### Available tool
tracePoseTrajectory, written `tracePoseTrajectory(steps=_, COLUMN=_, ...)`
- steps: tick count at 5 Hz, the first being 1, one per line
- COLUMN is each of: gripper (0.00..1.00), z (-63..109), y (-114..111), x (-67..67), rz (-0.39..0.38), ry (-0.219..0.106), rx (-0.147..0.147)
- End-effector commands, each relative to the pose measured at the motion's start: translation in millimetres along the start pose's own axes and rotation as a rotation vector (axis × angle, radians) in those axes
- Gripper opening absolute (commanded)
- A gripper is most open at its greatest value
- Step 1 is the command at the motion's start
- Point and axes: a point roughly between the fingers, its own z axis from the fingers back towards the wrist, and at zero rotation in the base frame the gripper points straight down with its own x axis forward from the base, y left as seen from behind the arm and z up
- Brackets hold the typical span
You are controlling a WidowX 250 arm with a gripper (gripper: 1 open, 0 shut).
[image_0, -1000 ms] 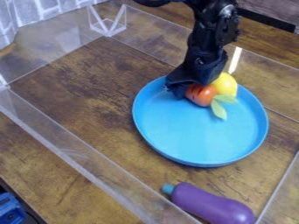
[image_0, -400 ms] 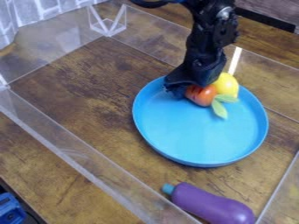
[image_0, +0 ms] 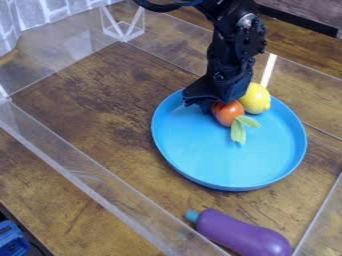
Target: Put the carrot on the blue tray
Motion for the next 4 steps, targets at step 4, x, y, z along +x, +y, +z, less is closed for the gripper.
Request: tracePoseTrajectory(steps=4, gripper=0.0, z=-18.7, y=-33, x=-8.3, rz=-0.115, ry=-0.015, rx=-0.065)
